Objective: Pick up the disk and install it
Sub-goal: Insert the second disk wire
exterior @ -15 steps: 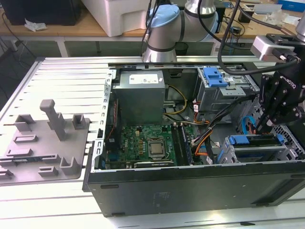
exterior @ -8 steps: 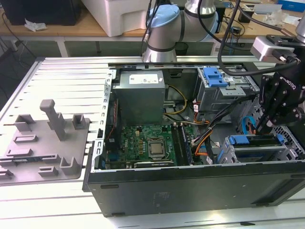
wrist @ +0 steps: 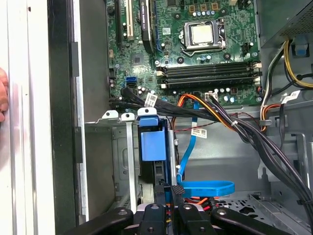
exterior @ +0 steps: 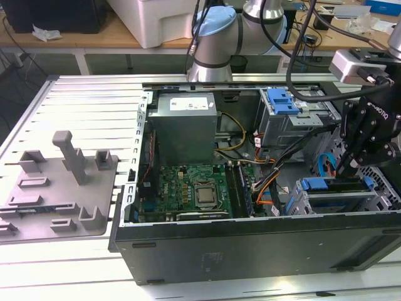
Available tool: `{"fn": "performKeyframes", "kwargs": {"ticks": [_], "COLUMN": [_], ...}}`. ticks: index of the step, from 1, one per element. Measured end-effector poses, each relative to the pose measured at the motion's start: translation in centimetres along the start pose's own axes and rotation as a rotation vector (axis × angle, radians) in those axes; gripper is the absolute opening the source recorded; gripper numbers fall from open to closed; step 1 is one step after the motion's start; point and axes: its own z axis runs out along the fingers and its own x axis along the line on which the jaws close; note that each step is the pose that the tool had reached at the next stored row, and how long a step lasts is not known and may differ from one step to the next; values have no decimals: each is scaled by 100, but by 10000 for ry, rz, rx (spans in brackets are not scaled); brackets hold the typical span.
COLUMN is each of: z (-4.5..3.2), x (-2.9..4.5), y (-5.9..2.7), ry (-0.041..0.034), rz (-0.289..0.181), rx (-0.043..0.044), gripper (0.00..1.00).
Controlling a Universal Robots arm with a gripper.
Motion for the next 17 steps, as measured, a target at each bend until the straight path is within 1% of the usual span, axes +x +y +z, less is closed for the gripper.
{"fn": "performKeyframes", "kwargs": {"ticks": [17], "z": [29], "x": [2], "y": [-8], "ry": [0], "rz": [0], "rx": [1], "gripper": [16]}}
